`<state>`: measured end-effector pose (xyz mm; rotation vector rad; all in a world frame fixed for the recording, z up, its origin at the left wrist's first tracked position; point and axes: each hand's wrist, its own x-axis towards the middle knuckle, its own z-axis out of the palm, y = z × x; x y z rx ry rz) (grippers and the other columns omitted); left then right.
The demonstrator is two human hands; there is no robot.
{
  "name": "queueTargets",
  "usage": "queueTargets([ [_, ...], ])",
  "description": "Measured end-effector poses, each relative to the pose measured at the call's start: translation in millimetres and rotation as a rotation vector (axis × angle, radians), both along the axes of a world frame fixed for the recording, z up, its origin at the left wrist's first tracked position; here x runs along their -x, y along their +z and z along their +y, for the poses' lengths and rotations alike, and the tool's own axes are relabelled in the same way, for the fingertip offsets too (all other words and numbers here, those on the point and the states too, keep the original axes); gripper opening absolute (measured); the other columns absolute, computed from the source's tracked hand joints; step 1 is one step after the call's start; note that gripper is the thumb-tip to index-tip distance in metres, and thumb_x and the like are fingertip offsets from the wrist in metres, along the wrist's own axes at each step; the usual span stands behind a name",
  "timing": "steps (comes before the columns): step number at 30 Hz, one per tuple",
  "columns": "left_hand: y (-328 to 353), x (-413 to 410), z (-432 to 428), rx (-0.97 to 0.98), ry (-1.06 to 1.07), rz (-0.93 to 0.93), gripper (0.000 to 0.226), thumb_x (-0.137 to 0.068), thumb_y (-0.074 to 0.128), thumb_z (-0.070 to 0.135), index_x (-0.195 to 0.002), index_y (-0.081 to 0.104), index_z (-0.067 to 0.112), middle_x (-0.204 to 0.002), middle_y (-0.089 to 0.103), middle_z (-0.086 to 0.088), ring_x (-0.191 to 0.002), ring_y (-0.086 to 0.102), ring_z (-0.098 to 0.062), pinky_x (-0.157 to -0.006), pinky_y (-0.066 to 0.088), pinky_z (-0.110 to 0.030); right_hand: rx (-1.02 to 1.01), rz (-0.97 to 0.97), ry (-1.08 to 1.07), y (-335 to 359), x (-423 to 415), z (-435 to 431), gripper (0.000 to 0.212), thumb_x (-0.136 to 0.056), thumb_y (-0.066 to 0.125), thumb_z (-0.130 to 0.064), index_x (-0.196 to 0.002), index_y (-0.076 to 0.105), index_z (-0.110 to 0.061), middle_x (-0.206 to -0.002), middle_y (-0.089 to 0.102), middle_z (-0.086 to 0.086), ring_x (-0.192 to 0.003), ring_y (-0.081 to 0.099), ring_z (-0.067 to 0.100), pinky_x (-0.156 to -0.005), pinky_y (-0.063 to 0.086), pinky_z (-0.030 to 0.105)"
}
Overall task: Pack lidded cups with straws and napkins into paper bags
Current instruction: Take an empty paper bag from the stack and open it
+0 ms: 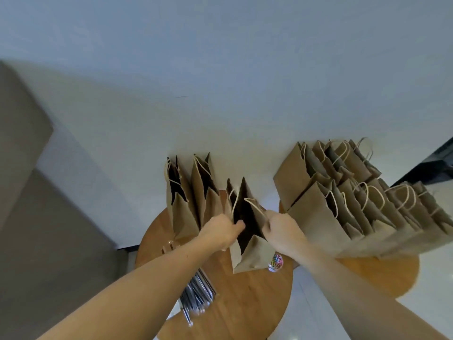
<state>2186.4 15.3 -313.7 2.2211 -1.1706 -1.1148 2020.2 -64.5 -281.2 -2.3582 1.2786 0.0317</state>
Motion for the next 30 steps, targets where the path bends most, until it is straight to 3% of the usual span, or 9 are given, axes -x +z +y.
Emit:
queueTargets([
  [4,-15,16,30,-0.119,0.035,0.013,0.037,-0.095,0.044,0.032,-0.086,0.067,0.004,-0.076,0.074,-0.01,-0.064,0.072,-0.026,-0.077,0.061,-0.039,-0.052,0.03,0.01,-24,13,27,0.006,-0.101,0.047,-0.022,-0.098,0.052,-0.02,-0.071,0.053,-0.007,-0.064,0.055,0.014,-0.058,0.039,0.018],
  [6,-27,24,42,-0.169,0.05,0.025,0.034,-0.095,0.043,0.027,-0.077,0.064,0.006,-0.069,0.073,-0.007,-0.058,0.07,-0.022,-0.067,0.06,-0.033,-0.074,0.057,0.01,-39,18,33,0.006,-0.102,0.047,-0.024,-0.099,0.052,-0.021,-0.073,0.057,-0.006,-0.066,0.059,0.014,-0.058,0.043,0.021],
  [8,-40,32,52,-0.192,0.074,0.01,0.031,-0.096,0.046,0.027,-0.076,0.063,0.01,-0.068,0.07,-0.004,-0.058,0.069,-0.018,-0.057,0.055,-0.026,-0.093,0.09,0.019,-53,25,38,0.007,-0.101,0.047,-0.026,-0.098,0.051,-0.022,-0.072,0.056,-0.008,-0.064,0.058,0.011,-0.054,0.038,0.017],
  [13,-64,53,71,-0.235,0.21,0.01,0.022,-0.096,0.053,0.034,-0.086,0.064,0.017,-0.077,0.065,-0.003,-0.068,0.07,-0.017,-0.067,0.061,-0.027,-0.175,0.164,0.003,-84,39,43,0.008,-0.098,0.054,-0.029,-0.105,0.053,-0.025,-0.08,0.059,-0.008,-0.072,0.063,0.01,-0.063,0.051,0.022],
  [17,-66,67,72,-0.25,0.295,-0.019,0.029,-0.095,0.052,0.041,-0.086,0.063,0.016,-0.08,0.068,-0.004,-0.069,0.07,-0.018,-0.069,0.062,-0.031,-0.109,0.162,0.046,-96,42,40,0.013,-0.097,0.05,-0.036,-0.092,0.051,-0.025,-0.07,0.052,-0.01,-0.064,0.055,0.009,-0.051,0.032,0.021],
  [21,-66,69,69,-0.281,0.336,-0.198,0.026,-0.1,0.049,0.034,-0.087,0.066,0.019,-0.079,0.067,0.0,-0.067,0.069,-0.014,-0.071,0.062,-0.029,-0.067,0.181,0.061,-96,53,28,0.017,-0.098,0.053,-0.026,-0.114,0.055,-0.021,-0.082,0.057,-0.008,-0.08,0.066,0.016,-0.064,0.051,0.022],
  [24,-69,57,76,-0.303,0.367,-0.3,0.026,-0.101,0.047,0.033,-0.092,0.067,0.02,-0.082,0.067,0.002,-0.071,0.069,-0.015,-0.074,0.061,-0.029,-0.054,0.182,-0.005,-91,68,10,0.022,-0.098,0.055,-0.027,-0.119,0.052,-0.02,-0.091,0.062,-0.005,-0.086,0.068,0.018,-0.072,0.055,0.027],
  [27,-77,54,85,-0.293,0.408,-0.269,0.03,-0.101,0.045,0.038,-0.083,0.063,0.023,-0.074,0.064,0.004,-0.063,0.068,-0.012,-0.057,0.056,-0.021,-0.087,0.149,-0.014,-89,73,0,0.022,-0.098,0.055,-0.027,-0.119,0.052,-0.02,-0.092,0.061,-0.005,-0.087,0.068,0.019,-0.078,0.057,0.029],
  [30,-85,65,84,-0.23,0.392,-0.099,0.028,-0.098,0.047,0.045,-0.083,0.061,0.025,-0.072,0.067,0.002,-0.057,0.069,-0.014,-0.046,0.05,-0.015,-0.164,0.066,0.066,-91,67,5,0.023,-0.1,0.054,-0.031,-0.12,0.052,-0.02,-0.101,0.066,-0.003,-0.088,0.069,0.017,-0.084,0.059,0.031],
])
